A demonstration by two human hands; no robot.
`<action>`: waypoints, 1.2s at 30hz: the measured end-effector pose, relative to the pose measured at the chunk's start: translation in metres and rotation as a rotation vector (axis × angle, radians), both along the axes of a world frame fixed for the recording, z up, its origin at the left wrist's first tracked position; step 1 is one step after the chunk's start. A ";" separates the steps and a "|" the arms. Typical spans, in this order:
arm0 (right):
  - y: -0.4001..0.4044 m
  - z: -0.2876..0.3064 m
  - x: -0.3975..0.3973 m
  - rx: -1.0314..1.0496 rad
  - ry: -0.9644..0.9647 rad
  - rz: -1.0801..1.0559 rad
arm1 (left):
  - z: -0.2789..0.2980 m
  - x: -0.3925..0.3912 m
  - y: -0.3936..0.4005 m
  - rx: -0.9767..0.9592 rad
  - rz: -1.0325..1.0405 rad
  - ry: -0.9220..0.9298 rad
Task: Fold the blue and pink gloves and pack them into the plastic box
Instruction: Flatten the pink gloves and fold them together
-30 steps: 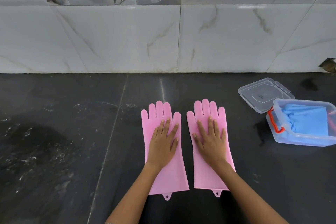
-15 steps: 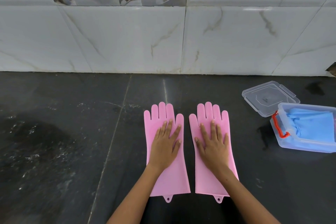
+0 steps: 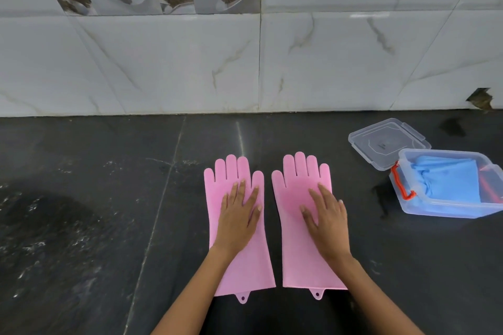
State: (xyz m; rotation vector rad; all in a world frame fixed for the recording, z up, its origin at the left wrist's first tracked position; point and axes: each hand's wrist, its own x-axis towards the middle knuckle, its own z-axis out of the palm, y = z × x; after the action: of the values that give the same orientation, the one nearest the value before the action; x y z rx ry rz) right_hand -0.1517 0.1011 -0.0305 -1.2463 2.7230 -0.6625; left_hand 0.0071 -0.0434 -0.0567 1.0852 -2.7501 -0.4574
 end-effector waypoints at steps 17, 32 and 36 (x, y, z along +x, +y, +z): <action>0.078 0.024 -0.026 0.075 -0.382 -0.142 | 0.057 -0.165 0.086 0.302 0.091 0.278; 0.072 0.036 -0.017 -0.185 -0.633 -0.083 | 0.081 -0.151 0.065 0.423 0.291 0.373; 0.057 0.053 0.002 -0.255 -0.662 -0.043 | 0.096 -0.118 0.042 0.431 0.275 0.458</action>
State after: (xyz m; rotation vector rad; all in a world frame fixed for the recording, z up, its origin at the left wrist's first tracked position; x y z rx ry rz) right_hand -0.1494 0.1586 0.0228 -0.8011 2.1620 -1.2018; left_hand -0.1104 -0.0018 0.0390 1.2331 -2.1166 -1.1294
